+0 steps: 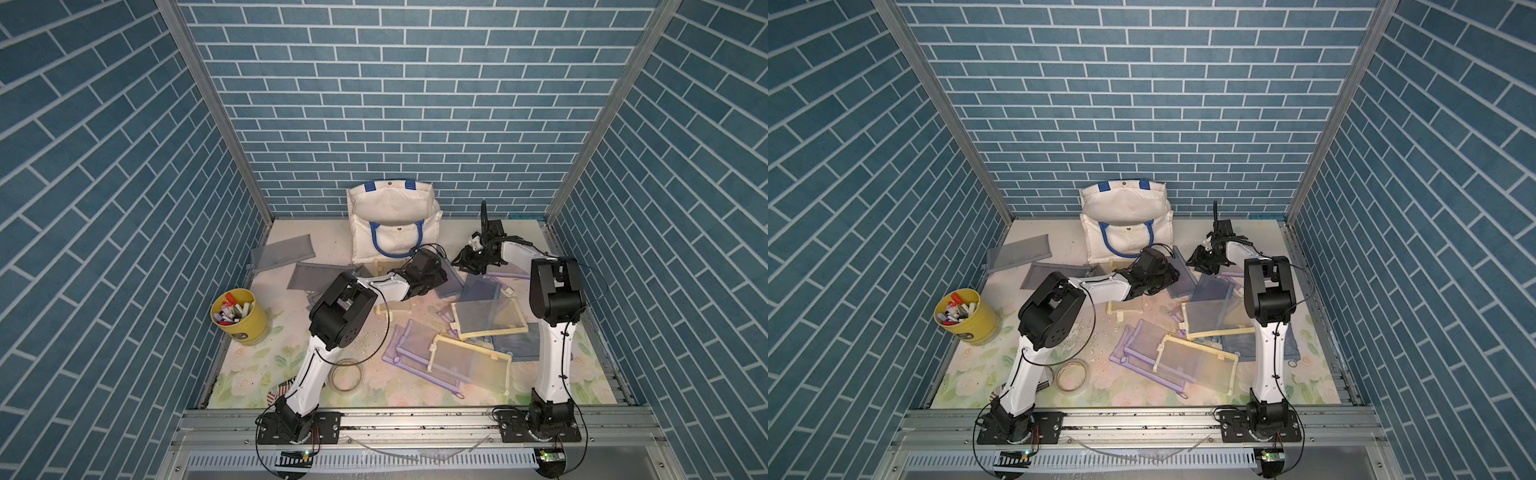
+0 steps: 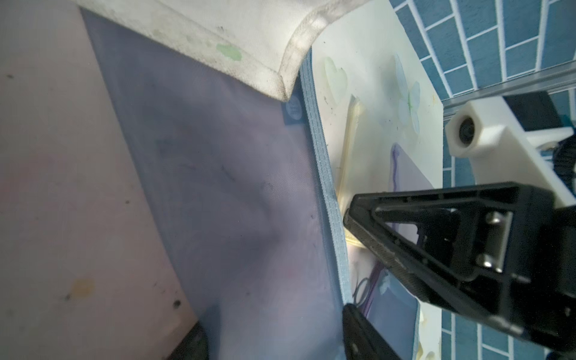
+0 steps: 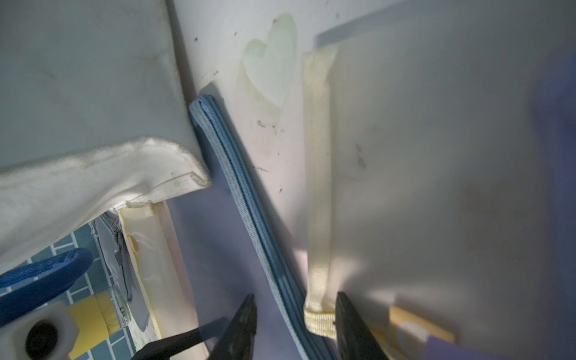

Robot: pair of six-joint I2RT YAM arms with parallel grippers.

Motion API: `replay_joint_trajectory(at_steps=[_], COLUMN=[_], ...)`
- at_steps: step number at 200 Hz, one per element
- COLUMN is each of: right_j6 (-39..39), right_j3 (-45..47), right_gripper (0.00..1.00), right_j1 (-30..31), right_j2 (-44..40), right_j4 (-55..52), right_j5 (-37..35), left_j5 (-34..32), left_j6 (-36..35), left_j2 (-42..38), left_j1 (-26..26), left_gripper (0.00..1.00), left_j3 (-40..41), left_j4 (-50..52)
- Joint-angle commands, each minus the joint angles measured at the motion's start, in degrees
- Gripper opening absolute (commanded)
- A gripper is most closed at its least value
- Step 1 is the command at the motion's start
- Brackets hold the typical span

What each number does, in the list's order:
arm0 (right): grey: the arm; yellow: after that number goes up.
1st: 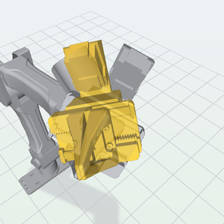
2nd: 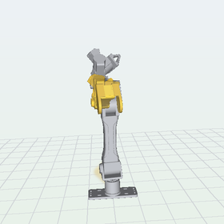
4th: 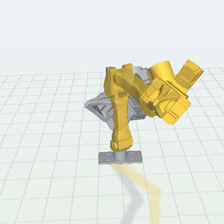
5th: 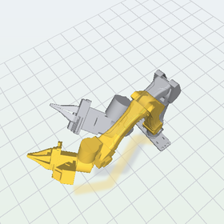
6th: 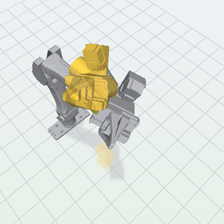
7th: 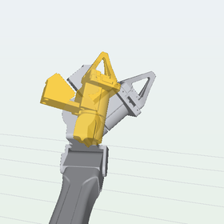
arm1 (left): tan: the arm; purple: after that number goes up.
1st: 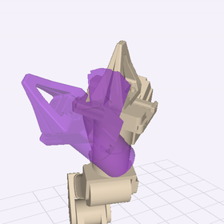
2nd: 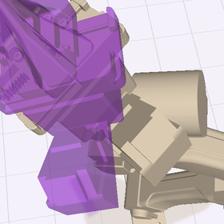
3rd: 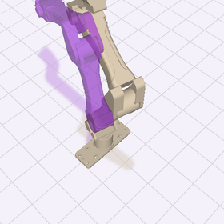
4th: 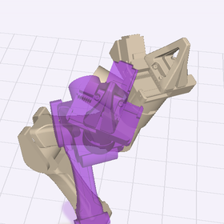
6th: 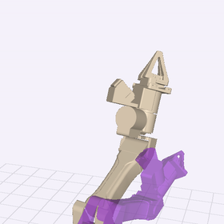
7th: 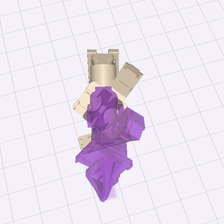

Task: Put the pencil pouch into the canvas bag
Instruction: Pick up the pencil pouch from the center of the board.

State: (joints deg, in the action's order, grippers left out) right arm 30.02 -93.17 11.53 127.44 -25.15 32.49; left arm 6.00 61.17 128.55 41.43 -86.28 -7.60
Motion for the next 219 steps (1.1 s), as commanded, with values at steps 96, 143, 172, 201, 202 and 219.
replay_joint_trajectory(at_steps=[96, 143, 172, 201, 202, 219], right_j6=[-0.9, 2.3, 3.7, 3.2, 3.2, 2.7], right_j3=[-1.4, 1.8, 4.8, 8.0, 8.2, 10.3], right_gripper=[0.65, 0.74, 0.75, 0.76, 0.76, 0.76], right_j1=[0.4, -1.2, -2.1, -2.6, -2.7, -2.9], right_j2=[-9.2, -18.4, -23.7, -28.9, -28.9, -31.5], right_j4=[-9.2, -7.6, -6.3, -6.2, -6.2, -6.4], right_j5=[-4.0, -1.2, 1.0, 1.2, 1.1, 0.8], left_j5=[3.2, 5.4, 7.0, 8.5, 8.6, 8.1], left_j6=[-6.7, -14.4, -16.2, -22.5, -22.8, -31.3], left_j2=[-6.4, -14.2, -17.3, -20.9, -21.0, -23.3], left_j1=[0.6, 2.7, 3.5, 5.0, 5.1, 6.0], left_gripper=[0.0, 0.0, 0.0, 0.0, 0.0, 0.0], left_j3=[-3.5, -4.8, -2.8, -4.5, -4.7, -9.1], left_j4=[6.7, 17.9, 17.5, 20.6, 21.0, 28.7])
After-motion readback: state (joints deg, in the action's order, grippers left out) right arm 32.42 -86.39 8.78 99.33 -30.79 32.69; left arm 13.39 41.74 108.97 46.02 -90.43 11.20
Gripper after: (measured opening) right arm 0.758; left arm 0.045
